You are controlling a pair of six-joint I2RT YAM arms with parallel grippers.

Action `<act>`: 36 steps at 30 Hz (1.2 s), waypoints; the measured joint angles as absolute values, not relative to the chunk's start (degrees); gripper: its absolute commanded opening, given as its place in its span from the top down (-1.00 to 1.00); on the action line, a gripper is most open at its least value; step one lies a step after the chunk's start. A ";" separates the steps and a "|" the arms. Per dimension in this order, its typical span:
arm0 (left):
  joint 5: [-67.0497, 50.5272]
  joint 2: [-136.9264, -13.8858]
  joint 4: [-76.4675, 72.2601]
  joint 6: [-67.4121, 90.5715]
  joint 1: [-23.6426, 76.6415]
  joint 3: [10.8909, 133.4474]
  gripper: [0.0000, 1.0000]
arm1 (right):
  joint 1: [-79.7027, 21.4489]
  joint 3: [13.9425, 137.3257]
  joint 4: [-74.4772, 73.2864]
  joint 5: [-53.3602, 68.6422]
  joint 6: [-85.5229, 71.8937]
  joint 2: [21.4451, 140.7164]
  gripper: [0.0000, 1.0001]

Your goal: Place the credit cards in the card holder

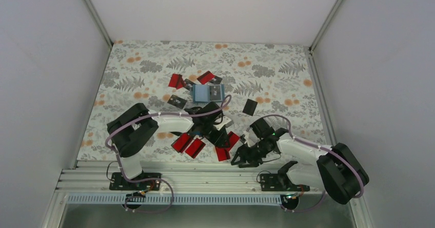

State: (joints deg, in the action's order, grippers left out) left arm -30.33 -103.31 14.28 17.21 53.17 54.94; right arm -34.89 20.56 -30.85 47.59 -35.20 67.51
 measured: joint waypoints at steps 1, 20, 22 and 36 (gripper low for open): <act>-30.35 -103.22 13.93 17.41 53.34 54.74 -0.24 | -34.92 20.56 -31.00 47.59 -35.40 67.44 -0.04; -29.76 -102.04 9.45 22.70 56.71 51.96 -0.19 | -38.17 14.09 -20.14 44.93 -51.16 63.88 -0.03; -29.76 -101.73 9.08 22.94 56.75 51.46 -0.18 | -38.72 12.91 -17.17 43.86 -53.82 63.72 -0.02; -30.94 -99.92 7.57 23.00 56.80 48.51 -0.15 | -43.31 9.23 -0.86 42.37 -68.69 65.52 0.08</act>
